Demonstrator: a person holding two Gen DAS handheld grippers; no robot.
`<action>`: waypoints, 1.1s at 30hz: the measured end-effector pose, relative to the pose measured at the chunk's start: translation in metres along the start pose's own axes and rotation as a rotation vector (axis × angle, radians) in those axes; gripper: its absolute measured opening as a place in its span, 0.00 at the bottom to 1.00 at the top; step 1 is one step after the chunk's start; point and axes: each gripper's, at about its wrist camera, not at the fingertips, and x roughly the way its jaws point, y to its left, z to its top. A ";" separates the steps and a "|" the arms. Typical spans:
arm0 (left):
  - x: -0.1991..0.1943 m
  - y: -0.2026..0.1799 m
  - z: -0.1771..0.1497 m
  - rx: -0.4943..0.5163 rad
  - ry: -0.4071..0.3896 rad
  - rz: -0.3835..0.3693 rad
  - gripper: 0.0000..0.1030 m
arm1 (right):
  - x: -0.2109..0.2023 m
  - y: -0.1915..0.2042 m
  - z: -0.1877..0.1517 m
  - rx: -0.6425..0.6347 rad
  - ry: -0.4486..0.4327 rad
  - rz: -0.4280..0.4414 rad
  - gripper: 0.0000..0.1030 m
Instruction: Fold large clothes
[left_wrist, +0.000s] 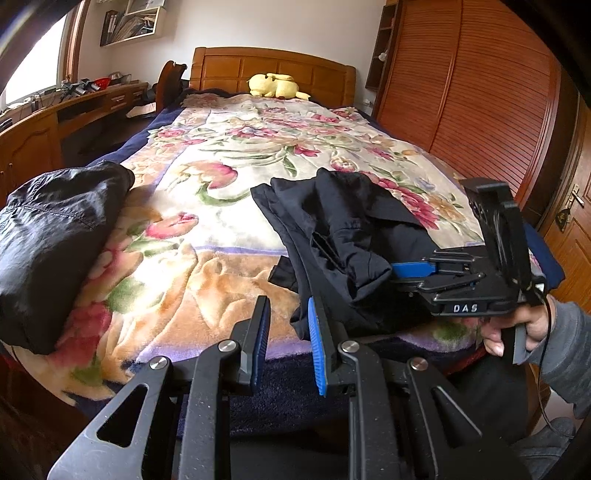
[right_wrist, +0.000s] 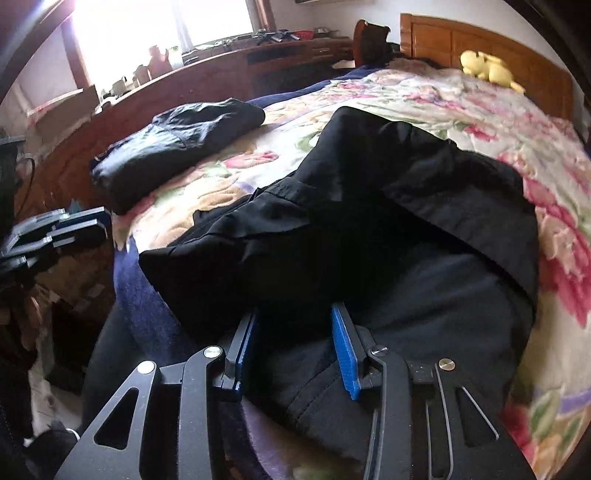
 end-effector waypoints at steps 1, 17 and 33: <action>0.001 0.000 0.000 0.000 -0.001 -0.005 0.21 | 0.002 -0.001 0.002 -0.002 0.007 0.005 0.38; 0.029 -0.017 -0.013 0.029 0.048 -0.064 0.22 | 0.011 -0.028 0.098 0.066 0.033 -0.039 0.44; 0.043 -0.024 -0.014 0.041 0.071 -0.076 0.22 | 0.080 -0.027 0.146 -0.056 0.229 -0.106 0.04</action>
